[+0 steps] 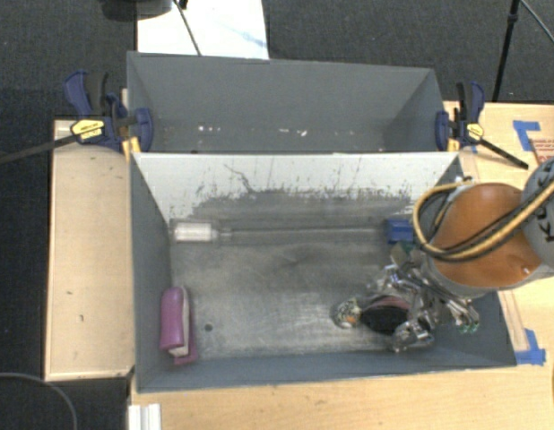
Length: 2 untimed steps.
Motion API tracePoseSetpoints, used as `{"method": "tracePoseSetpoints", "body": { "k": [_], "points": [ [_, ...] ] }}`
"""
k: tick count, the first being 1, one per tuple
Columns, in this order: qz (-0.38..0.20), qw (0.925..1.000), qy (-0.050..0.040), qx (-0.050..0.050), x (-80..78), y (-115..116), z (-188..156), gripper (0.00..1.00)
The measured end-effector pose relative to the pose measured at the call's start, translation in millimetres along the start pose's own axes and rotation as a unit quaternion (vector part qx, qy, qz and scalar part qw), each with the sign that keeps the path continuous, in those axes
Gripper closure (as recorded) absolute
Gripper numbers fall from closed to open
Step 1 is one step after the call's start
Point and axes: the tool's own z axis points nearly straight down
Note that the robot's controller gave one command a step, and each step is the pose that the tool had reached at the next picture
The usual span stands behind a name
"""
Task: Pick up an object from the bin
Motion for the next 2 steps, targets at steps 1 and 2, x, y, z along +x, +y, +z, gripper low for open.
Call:
{"method": "tracePoseSetpoints", "body": {
  "k": [1,2],
  "points": [
    [-0.001,1.0,0.0012,-0.002,-0.1,2,-1,1.0],
    [-0.022,0.9997,0.0068,-0.001,3.0,-9,-175,1.0]
  ]
}}
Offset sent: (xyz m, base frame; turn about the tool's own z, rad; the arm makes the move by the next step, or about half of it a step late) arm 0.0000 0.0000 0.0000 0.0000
